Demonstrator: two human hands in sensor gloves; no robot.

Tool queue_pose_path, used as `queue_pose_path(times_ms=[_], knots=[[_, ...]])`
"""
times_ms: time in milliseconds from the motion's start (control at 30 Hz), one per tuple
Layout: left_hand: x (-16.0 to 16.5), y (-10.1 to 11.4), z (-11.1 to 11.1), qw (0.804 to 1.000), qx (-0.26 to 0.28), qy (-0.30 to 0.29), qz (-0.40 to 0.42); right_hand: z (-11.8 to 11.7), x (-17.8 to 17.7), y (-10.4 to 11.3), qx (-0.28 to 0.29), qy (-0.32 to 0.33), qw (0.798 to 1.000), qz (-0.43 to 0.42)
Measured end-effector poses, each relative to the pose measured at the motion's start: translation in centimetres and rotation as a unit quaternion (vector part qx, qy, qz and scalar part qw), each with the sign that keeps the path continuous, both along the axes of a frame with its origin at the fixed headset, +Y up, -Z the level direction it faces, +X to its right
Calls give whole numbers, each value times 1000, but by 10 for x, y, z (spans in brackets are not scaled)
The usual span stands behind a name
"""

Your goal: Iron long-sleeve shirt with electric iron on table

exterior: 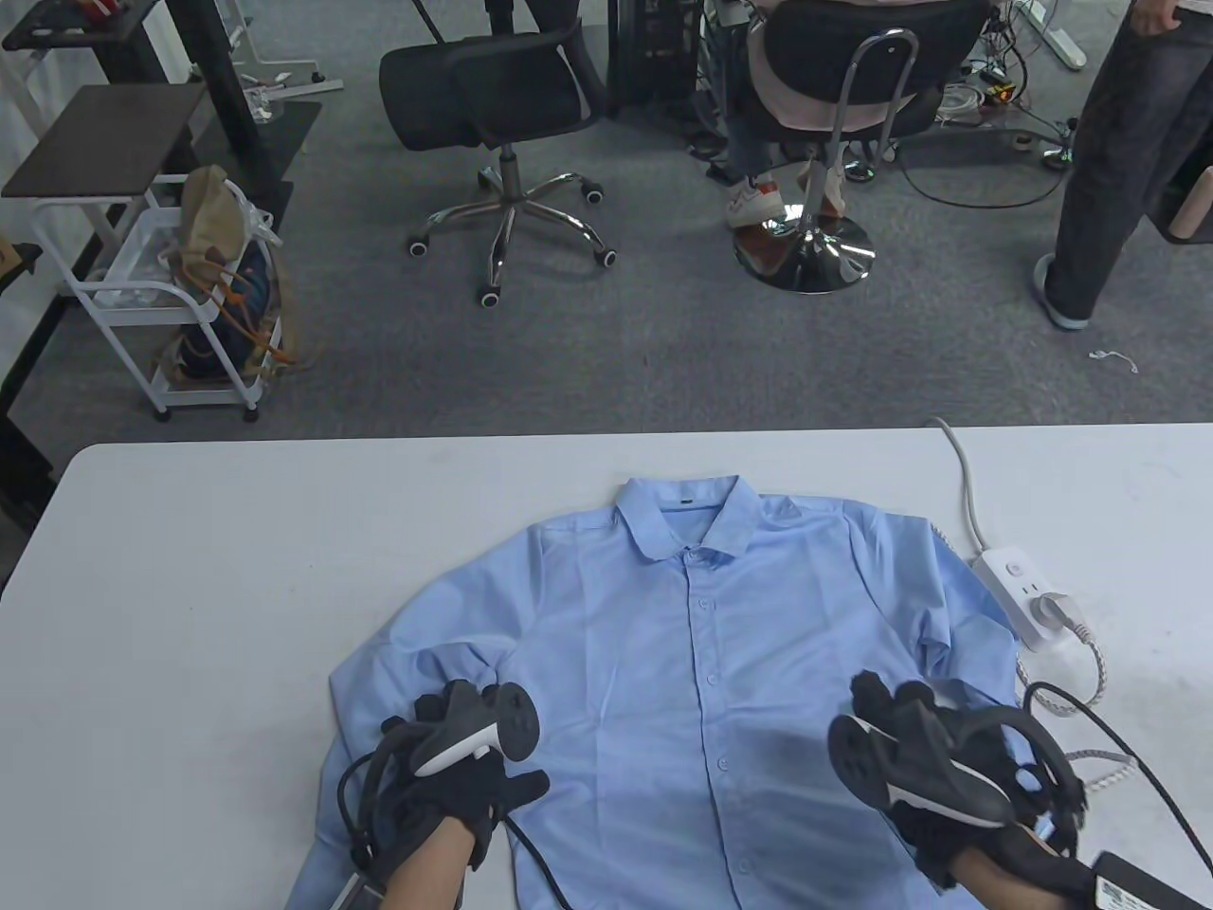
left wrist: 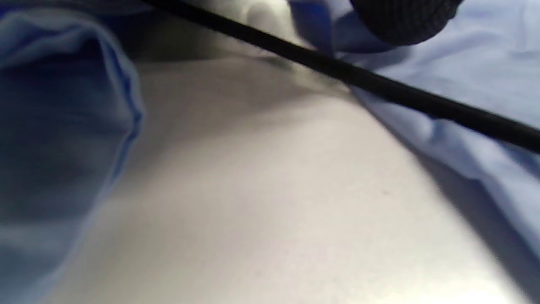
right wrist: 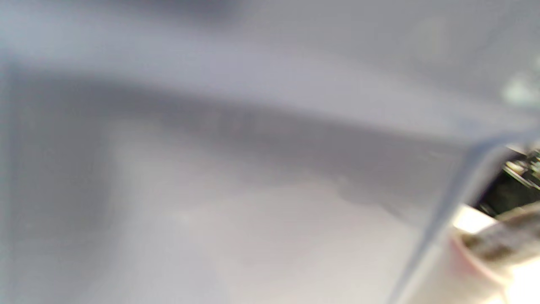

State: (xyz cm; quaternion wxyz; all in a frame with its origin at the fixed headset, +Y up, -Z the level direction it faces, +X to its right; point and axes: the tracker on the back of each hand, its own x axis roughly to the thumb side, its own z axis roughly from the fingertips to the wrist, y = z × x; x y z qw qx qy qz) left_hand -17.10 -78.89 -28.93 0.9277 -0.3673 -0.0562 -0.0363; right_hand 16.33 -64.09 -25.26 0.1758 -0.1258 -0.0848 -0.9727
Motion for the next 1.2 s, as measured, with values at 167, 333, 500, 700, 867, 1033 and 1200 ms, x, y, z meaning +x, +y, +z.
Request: queue_pose_path(times_ms=[167,333,500,700,867,1033,1200], knots=[[0,-2,0,1000,-3,-1,-6,-49,-93,5,0,83,995,-46],[-3,-3,-1,1000,-12,3,1,-68,-160,-32,-41,163,979,-113],[-4,-3,-1,1000,-12,4,2,-63,-188,-71,-78,217,967,-111],[-3,-3,-1,1000,-14,5,1,-72,-201,-94,-47,196,979,-27],[-3,-3,-1,1000,-17,5,3,-105,-186,-97,-10,140,990,-12],[-3,-3,-1,1000,-18,6,4,-146,-154,-101,30,73,997,4],[-2,-2,-1,1000,-19,6,2,-164,-147,-103,41,21,999,17]])
